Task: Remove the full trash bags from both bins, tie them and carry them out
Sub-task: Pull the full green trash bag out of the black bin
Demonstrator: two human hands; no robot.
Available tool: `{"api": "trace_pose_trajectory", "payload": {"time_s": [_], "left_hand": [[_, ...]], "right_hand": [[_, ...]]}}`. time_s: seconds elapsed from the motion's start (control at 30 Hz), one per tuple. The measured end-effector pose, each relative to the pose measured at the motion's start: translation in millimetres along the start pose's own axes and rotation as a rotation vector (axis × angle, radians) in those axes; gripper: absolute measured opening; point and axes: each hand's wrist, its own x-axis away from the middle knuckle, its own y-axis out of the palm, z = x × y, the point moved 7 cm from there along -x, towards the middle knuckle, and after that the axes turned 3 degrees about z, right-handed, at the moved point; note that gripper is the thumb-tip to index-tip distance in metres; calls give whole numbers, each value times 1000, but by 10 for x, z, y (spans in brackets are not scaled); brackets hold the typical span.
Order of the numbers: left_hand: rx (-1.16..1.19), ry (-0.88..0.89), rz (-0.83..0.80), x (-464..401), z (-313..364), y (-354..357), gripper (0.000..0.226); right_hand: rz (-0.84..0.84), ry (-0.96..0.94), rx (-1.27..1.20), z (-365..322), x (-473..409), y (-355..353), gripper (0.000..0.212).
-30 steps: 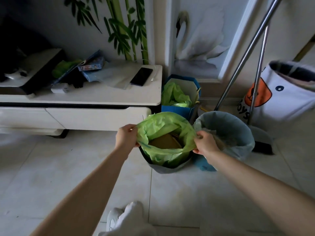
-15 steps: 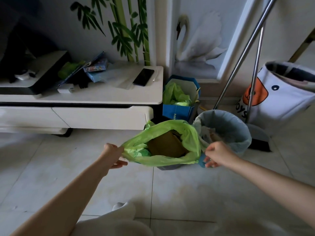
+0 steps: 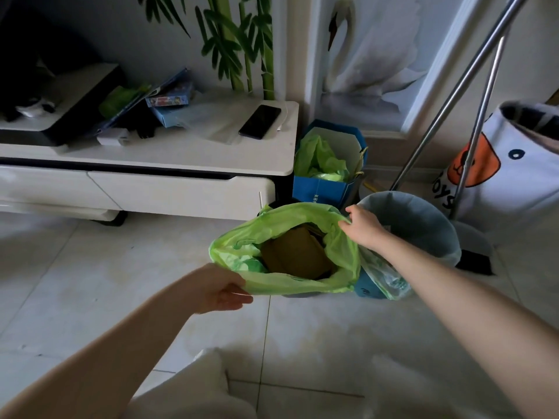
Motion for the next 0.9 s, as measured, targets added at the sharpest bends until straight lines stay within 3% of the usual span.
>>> {"api": "trace_pose_trajectory", "payload": {"time_s": [0.17, 0.37, 0.53, 0.63, 0.9], "left_hand": [[103, 45, -20, 12, 75, 62, 18], [191, 121, 107, 25, 183, 20, 8], [406, 328, 308, 86, 382, -154, 5], [421, 363, 383, 137, 374, -215, 3], [348, 430, 386, 290, 563, -74, 12]], "right_hand": [[-62, -31, 159, -92, -122, 186, 47], [96, -115, 71, -177, -135, 114, 18], [186, -142, 2, -195, -52, -78, 13], [232, -146, -29, -191, 30, -219, 12], [269, -214, -142, -404, 241, -632, 17]]}}
